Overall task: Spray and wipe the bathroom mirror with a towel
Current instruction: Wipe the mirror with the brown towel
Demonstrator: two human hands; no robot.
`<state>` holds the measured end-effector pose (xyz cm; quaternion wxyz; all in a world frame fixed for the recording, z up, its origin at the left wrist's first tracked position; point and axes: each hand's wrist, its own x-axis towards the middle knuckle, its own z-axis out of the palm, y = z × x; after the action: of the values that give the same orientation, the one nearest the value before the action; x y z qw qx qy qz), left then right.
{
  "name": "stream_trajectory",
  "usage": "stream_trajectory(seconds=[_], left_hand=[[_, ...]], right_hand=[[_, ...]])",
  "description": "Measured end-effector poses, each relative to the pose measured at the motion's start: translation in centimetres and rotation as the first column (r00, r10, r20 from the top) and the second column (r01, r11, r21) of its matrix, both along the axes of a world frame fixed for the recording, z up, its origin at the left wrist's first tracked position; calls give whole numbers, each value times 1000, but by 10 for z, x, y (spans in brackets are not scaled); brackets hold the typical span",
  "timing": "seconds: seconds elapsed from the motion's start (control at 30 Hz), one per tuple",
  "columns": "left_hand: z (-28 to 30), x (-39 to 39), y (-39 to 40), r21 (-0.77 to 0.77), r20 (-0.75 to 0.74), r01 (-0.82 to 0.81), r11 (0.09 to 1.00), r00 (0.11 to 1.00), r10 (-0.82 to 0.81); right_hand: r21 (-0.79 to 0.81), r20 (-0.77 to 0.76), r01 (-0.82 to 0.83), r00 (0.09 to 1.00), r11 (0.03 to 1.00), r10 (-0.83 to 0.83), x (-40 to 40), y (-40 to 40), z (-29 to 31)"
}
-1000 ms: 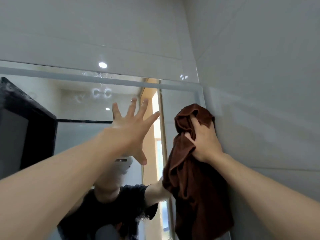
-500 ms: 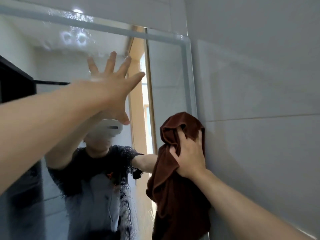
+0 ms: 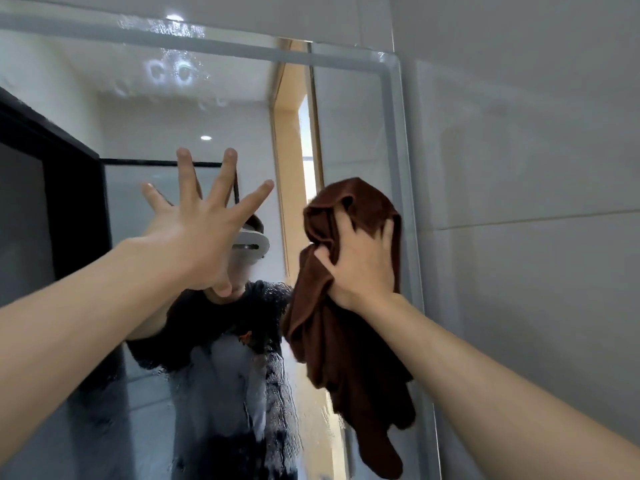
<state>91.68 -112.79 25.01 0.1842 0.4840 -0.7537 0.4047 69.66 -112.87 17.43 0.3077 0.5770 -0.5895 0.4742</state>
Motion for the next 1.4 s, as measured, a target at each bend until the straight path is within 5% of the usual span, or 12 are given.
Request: stream_trajectory(seconds=[0.27, 0.47, 0.67, 0.8, 0.97, 1.13, 1.4], left_hand=[[-70, -10, 32, -50, -97, 6, 999, 995, -11], [-101, 2, 21, 74, -84, -41, 996, 995, 47], [-103, 0, 16, 76, -92, -13, 997, 996, 20], [-104, 4, 14, 50, -80, -1, 999, 997, 5], [-111, -4, 15, -18, -118, 32, 999, 992, -33], [-152, -28, 19, 24, 87, 101, 995, 991, -102], [-166, -33, 15, 9, 141, 17, 1000, 990, -18]], right_hand=[[-8, -157, -103, 983, 995, 100, 21, 7, -57], [40, 115, 49, 992, 998, -53, -16, 8, -99], [1, 237, 14, 971, 1000, -13, 5, 4, -48], [21, 59, -42, 997, 999, 41, 48, 7, -33], [23, -85, -144, 986, 989, 146, 62, 15, -89], [102, 170, -26, 985, 994, 9, 27, 7, -144], [24, 494, 76, 866, 997, -78, -14, -1, -214]])
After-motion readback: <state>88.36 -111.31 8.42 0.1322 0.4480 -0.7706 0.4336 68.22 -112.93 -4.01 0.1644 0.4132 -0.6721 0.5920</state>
